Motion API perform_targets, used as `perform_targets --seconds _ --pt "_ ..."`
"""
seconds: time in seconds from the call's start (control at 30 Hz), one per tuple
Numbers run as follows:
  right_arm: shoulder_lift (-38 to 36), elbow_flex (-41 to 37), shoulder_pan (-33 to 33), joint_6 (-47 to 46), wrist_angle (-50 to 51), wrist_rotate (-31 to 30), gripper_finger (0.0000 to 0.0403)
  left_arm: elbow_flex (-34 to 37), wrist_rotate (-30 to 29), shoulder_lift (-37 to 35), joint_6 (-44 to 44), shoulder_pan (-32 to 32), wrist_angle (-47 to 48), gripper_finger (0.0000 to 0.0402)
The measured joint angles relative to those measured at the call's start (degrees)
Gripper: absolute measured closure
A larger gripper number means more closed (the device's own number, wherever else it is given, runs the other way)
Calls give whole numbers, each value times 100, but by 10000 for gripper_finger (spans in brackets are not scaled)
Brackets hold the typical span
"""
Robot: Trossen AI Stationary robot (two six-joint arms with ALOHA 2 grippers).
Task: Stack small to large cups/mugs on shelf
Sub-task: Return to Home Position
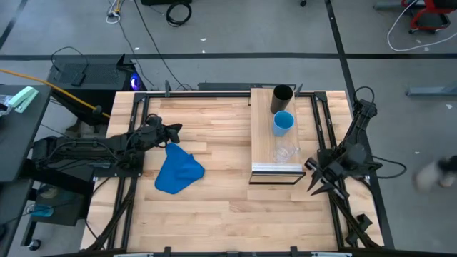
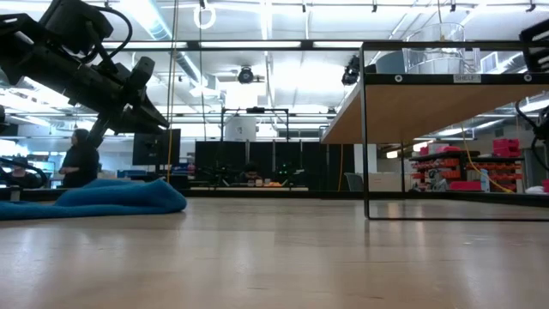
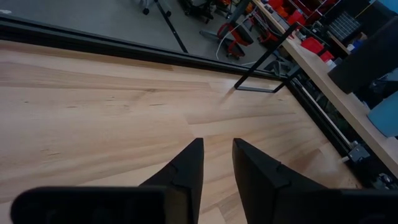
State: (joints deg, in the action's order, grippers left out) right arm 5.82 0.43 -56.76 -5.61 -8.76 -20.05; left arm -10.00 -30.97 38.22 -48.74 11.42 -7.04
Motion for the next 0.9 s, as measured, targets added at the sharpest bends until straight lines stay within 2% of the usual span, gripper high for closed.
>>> perform_targets --seconds 0.17,0.9 --pt "0 0 1 -325 304 0 321 0 1 1 0 1 -1 309" --pt "0 2 1 -131 322 0 321 0 0 0 -1 0 0 316"
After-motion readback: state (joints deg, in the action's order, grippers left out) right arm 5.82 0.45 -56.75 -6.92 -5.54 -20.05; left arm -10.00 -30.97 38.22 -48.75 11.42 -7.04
